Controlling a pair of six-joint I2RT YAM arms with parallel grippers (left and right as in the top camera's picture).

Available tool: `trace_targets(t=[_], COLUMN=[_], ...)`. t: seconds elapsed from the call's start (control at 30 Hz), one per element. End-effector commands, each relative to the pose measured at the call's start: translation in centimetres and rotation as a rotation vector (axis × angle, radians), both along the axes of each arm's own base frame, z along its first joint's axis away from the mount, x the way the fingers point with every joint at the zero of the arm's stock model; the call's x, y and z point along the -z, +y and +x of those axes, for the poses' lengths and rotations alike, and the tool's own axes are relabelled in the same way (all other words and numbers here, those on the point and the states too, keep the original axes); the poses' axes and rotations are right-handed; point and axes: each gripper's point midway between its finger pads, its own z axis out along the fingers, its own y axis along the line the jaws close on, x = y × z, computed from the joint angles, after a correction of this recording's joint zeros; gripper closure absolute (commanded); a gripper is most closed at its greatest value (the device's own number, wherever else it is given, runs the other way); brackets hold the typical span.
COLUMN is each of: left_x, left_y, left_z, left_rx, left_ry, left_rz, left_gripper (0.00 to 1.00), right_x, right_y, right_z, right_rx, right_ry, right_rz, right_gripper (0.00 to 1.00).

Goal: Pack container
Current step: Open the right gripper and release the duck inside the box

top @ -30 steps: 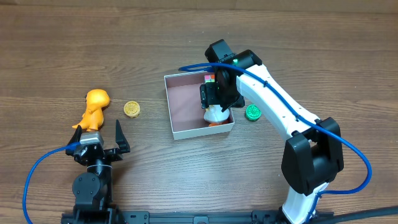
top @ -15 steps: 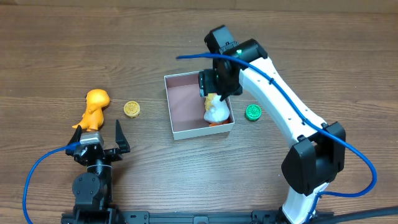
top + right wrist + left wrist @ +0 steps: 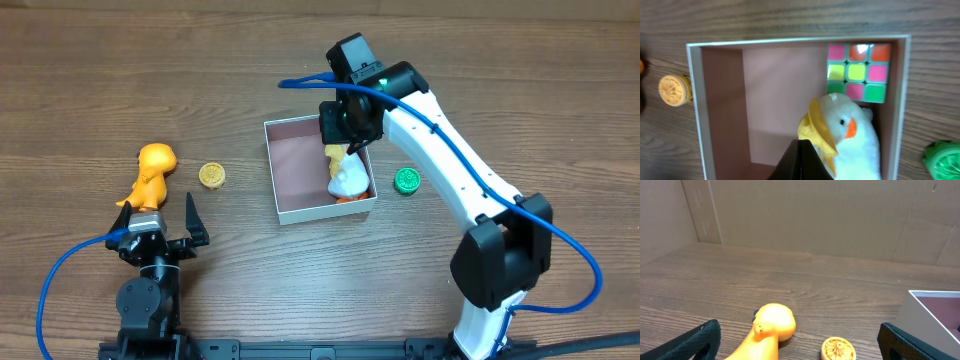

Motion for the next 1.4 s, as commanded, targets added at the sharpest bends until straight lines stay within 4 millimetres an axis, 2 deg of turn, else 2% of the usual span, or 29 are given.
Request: trace_targets(t=[0.0,0.2,0.4,0.77,1.17,1.37], left_x=[0.1,0.1,0.1,0.1,0.1,0.1], left_y=[0.1,0.1,0.1,0.1,0.1,0.1], left_z=[0.0,0.0,0.0,0.0,0.0,0.0], left_rx=[-0.001,-0.001,-0.001,-0.001,-0.001,-0.001], left_ry=[0.004,0.004,0.004,0.004,0.004,0.004], left_rz=[0.025,0.025,0.025,0.025,0.025,0.025], left_gripper=[0.0,0.0,0.0,0.0,0.0,0.0], right_x=[2.2,3.3,3.4,4.9,4.9,5.0], right_y=[1.5,2.8,2.8,0.9,-0.6,-0.6], right_z=[-0.4,-0.9,-1.0,0.0,0.7,0.7], right_rx=[-0.054,-0.11,-0.113,-0.08,-0.052,-0.052], right_ry=[0.042,0.045,0.044,0.014,-0.021,-0.018], right_rz=[-0.008,-0.02,-0.026,-0.145,-0.223,-0.224], right_gripper=[0.96,0.96,0.96,0.96,0.96,0.96])
